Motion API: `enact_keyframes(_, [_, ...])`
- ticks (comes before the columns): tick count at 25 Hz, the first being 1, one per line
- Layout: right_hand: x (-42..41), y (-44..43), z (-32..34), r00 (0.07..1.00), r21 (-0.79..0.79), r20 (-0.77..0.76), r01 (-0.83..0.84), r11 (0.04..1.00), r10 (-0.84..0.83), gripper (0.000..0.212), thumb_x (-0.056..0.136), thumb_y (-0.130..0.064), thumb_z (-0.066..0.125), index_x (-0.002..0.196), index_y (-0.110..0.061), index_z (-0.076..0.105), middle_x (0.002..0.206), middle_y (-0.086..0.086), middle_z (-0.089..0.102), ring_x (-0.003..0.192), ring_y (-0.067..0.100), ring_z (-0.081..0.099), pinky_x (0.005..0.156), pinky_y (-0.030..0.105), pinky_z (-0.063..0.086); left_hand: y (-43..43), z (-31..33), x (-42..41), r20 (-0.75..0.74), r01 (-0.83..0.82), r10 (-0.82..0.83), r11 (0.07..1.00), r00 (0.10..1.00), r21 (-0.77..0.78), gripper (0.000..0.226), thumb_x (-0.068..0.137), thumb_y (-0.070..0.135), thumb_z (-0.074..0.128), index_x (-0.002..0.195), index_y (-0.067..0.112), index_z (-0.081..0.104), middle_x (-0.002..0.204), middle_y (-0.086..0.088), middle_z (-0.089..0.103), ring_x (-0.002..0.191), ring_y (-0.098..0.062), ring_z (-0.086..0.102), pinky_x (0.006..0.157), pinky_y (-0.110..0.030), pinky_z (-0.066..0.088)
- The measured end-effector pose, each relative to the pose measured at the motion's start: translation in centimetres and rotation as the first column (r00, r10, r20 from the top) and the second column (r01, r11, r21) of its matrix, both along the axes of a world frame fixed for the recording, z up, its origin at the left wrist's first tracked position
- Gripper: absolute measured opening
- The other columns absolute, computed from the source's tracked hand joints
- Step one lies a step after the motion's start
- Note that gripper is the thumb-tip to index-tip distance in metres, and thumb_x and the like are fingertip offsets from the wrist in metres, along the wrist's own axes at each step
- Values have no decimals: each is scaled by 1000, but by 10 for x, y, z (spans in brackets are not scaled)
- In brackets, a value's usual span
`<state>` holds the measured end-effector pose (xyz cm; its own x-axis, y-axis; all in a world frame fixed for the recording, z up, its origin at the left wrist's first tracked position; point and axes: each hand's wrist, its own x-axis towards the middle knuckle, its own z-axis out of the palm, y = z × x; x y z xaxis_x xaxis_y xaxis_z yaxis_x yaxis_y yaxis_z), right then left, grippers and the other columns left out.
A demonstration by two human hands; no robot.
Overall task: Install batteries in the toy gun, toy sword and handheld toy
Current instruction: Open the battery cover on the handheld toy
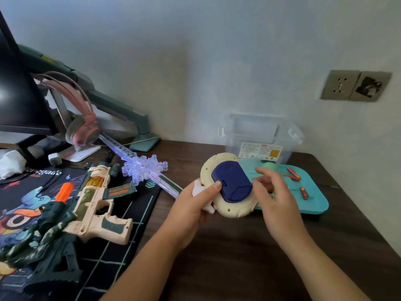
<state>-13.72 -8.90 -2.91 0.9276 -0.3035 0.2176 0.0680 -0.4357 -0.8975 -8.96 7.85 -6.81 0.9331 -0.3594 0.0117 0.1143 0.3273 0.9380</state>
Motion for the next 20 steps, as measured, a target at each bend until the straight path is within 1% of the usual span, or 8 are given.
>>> enact_keyframes(2, [-5,-6,-3,994,-189,114,25,982,-4,30,88,-32,62,116,-38,53,107,-22,53,99,-7,53,71,11,45,-3,-2,-2,69,-59,51,990,996,132,45,75,43,76,114,22,67,111,-9,74,104,-33,67,97,-58,51])
enact_keyframes(5, [-9,-3,-7,991,-331,120,-15,943,58,34,81,-35,69,111,-37,53,104,-26,53,98,-3,55,77,14,50,-7,-5,-7,206,-139,83,952,975,274,43,72,55,72,109,33,68,101,2,74,88,-26,69,84,-49,59])
enact_keyframes(8, [-9,1,-9,992,-330,110,-16,944,56,36,80,-35,71,110,-36,52,103,-25,53,98,-2,56,77,13,50,-8,-5,-8,300,-213,112,920,947,328,31,82,46,74,110,35,65,95,12,73,81,-11,68,71,-32,59])
enact_keyframes(10, [-8,0,-9,994,-292,97,-17,956,48,36,80,-35,73,108,-37,51,103,-23,55,97,-1,58,76,13,52,-8,-2,-9,342,-247,124,905,932,347,27,85,39,71,111,35,64,96,17,72,84,-2,67,71,-26,57])
enact_keyframes(12, [-6,-1,-9,996,-261,84,-18,965,42,35,79,-35,73,106,-35,50,103,-22,56,97,-1,59,77,16,53,-8,-1,-10,355,-262,131,900,925,349,29,85,36,71,113,34,63,98,19,71,88,0,67,75,-24,56])
enact_keyframes(15, [-5,1,-8,998,-238,56,-26,971,41,36,79,-35,74,105,-32,49,104,-19,58,98,1,59,80,20,55,-7,-2,-9,371,-274,130,889,920,368,36,83,44,72,117,34,63,101,18,71,93,-2,67,78,-26,56])
enact_keyframes(17, [-5,0,-8,998,-218,45,-24,976,35,36,79,-35,74,105,-31,50,106,-17,59,99,1,59,78,18,54,-7,-4,-9,373,-279,131,884,919,376,41,80,48,70,118,34,63,103,16,71,95,-3,67,80,-29,57])
enact_keyframes(20, [-6,0,-9,999,-199,10,-29,980,31,37,78,-36,75,102,-33,48,106,-18,58,99,-1,58,74,13,48,-7,-4,-9,378,-283,129,877,917,388,41,80,48,70,117,35,63,100,16,71,93,-3,67,78,-29,56])
